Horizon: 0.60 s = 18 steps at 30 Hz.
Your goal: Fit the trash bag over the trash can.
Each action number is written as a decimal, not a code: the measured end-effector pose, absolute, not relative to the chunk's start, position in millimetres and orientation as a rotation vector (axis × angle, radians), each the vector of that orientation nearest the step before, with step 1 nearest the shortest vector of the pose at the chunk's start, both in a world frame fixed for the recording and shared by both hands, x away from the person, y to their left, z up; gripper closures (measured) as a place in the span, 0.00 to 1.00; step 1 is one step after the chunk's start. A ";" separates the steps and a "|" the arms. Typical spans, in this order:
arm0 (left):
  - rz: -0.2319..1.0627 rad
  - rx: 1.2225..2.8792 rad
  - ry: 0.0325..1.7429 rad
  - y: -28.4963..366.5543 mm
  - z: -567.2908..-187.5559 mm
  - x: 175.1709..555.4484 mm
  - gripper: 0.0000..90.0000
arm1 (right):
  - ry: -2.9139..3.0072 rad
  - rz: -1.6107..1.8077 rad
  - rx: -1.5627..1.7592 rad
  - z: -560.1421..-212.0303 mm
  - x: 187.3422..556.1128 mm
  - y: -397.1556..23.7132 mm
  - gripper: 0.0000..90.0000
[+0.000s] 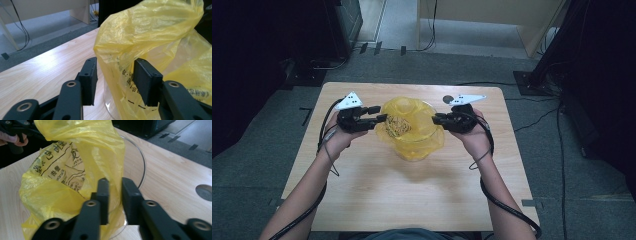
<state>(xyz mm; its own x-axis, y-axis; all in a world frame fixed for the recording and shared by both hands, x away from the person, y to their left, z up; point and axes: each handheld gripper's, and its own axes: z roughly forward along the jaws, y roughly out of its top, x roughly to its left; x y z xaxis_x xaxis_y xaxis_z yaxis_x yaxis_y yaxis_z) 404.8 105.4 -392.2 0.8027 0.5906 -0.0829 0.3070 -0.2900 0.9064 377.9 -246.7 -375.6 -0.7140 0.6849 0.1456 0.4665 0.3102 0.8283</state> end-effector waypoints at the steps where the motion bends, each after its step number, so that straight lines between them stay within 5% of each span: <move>1: 0.320 1.896 0.677 105.1 -392.1 406.1 0.68 | 2.335 1.356 1.060 -375.0 378.9 -248.6 0.92; 11: 0.355 1.910 0.654 93.1 -392.1 418.2 0.85 | 2.247 1.268 1.076 -375.6 383.8 -257.5 0.89; 18: 0.355 1.940 0.631 84.1 -396.2 418.4 0.86 | 2.194 1.170 1.095 -378.7 388.9 -262.4 0.93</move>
